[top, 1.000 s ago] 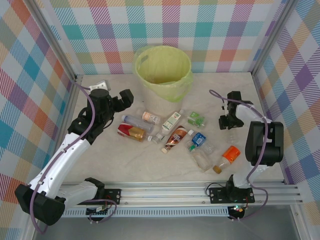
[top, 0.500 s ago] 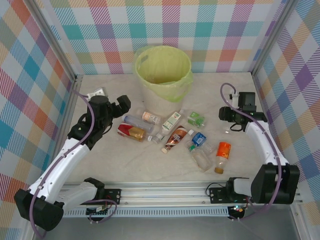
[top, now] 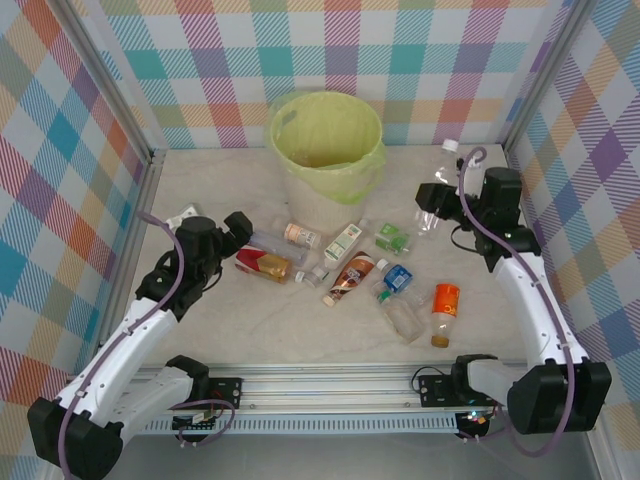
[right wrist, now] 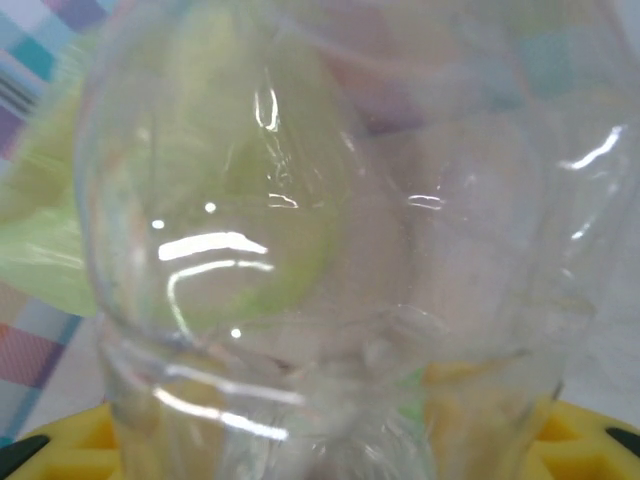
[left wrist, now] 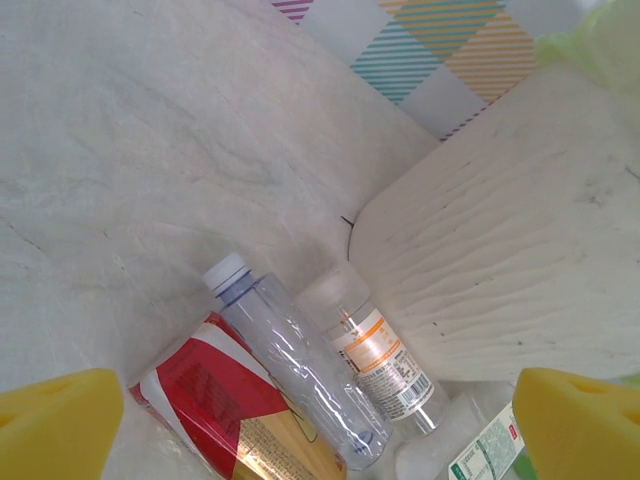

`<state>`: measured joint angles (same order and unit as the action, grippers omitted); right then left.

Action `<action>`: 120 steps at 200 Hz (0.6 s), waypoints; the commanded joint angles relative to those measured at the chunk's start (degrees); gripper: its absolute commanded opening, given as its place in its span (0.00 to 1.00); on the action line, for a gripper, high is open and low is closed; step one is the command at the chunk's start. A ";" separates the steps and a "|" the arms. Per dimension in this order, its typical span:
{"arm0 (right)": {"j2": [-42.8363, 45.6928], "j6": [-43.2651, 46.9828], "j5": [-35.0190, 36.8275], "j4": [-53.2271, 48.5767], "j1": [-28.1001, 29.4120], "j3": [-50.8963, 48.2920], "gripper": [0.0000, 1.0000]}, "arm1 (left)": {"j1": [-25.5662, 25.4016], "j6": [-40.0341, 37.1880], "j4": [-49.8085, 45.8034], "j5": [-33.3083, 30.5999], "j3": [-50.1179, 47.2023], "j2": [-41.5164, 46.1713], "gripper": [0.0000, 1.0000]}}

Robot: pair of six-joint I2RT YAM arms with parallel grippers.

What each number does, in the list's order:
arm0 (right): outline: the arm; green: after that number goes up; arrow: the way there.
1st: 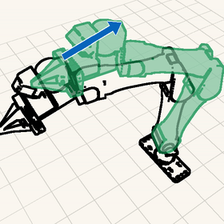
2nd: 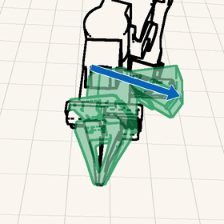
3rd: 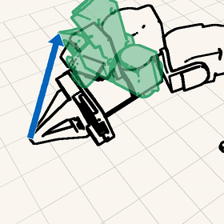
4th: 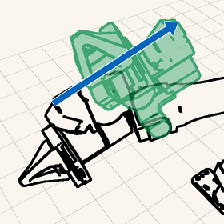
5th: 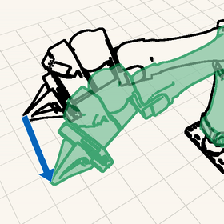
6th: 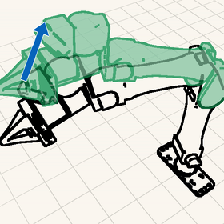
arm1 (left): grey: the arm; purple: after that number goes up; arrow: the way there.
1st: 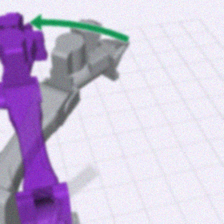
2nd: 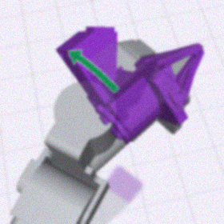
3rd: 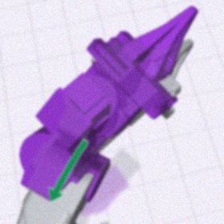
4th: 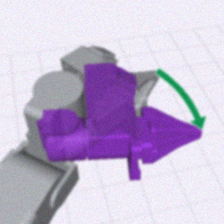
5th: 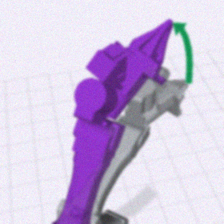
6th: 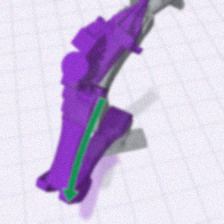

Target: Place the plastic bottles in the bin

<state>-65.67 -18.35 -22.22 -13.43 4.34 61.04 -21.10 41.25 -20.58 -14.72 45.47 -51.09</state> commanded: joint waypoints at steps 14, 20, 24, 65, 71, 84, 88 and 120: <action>-5.21 -3.57 -6.83 7.90 3.82 10.99 0.52 | 0.95 2.21 1.63 -1.42 -1.63 1.86 1.00; -6.47 -3.62 -7.35 8.30 4.49 12.85 0.53 | 0.98 2.32 1.67 -1.43 -1.75 1.96 1.00; -7.47 -3.50 -7.56 8.42 4.93 14.22 0.53 | 1.04 2.28 1.68 -1.45 -1.77 2.07 1.00; -17.55 -1.73 -7.07 7.85 9.79 27.24 0.53 | 1.41 2.38 1.03 -1.02 -2.27 2.88 1.00; -19.03 -1.75 -6.97 7.94 10.33 29.08 0.53 | 1.42 2.39 0.83 -1.10 -2.31 3.08 1.00; -22.03 -2.12 -6.79 8.02 11.46 32.68 0.54 | 1.59 2.28 0.41 -1.19 -2.49 3.61 1.00; -22.96 -2.27 -6.71 8.06 11.70 33.74 0.54 | 1.63 2.27 0.28 -1.19 -2.57 3.77 1.00; -30.27 -4.41 -7.34 9.03 13.23 42.65 0.55 | 1.85 2.40 -0.23 -1.11 -3.29 4.85 1.00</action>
<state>-92.49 -20.82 -28.03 -6.90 16.64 97.60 -20.43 42.89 -20.71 -15.11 43.18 -47.59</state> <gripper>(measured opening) 0.545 0.997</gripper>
